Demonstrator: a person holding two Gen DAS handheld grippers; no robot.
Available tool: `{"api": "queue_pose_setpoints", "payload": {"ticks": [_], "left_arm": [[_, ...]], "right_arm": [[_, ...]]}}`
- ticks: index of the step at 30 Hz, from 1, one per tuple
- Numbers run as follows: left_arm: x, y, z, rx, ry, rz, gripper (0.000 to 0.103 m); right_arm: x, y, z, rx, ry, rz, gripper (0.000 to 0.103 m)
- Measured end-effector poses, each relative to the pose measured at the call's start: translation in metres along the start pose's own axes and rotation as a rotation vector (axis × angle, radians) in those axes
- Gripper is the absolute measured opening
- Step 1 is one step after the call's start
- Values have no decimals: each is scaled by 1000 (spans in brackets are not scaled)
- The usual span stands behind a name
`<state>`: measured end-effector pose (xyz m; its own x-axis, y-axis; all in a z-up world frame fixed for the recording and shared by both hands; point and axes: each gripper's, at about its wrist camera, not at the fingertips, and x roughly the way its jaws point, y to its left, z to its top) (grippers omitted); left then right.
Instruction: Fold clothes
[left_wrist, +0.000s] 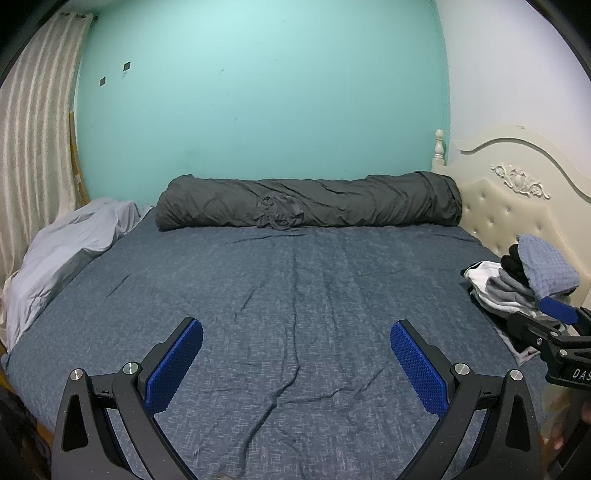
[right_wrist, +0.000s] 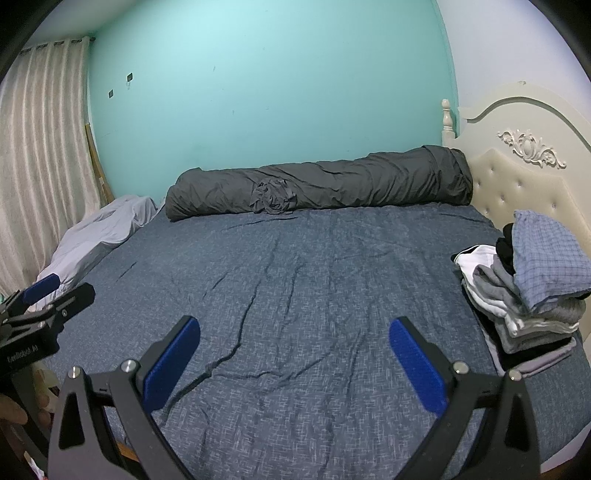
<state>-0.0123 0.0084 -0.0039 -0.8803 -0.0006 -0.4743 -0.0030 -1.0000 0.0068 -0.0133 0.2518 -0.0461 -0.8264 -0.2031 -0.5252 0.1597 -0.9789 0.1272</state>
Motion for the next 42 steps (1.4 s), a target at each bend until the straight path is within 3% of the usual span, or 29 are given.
{"api": "queue_pose_setpoints", "payload": {"ticks": [10,14,19,24,27,32,42], "left_arm": [[64,14,12,-27,23,45,103],[119,21,21,-36,39,79,103],[209,28,39,-34,73,65,103],[304,43,65,-48,91,31,103],[345,55,78,-75,120,49,103],[389,79,97,-136,194,59,103],[467,144,156,-221,275,63,103]], "right_arm": [[60,-17,8,2,54,45,103],[114,-26,14,-4,112,68,103],[205,-39,32,-33,151,57,103],[292,-57,61,-11,142,67,103],[329,-64,75,17,149,53,103],[383,-72,99,74,174,44,103],[481,-39,165,122,255,22,103]]}}
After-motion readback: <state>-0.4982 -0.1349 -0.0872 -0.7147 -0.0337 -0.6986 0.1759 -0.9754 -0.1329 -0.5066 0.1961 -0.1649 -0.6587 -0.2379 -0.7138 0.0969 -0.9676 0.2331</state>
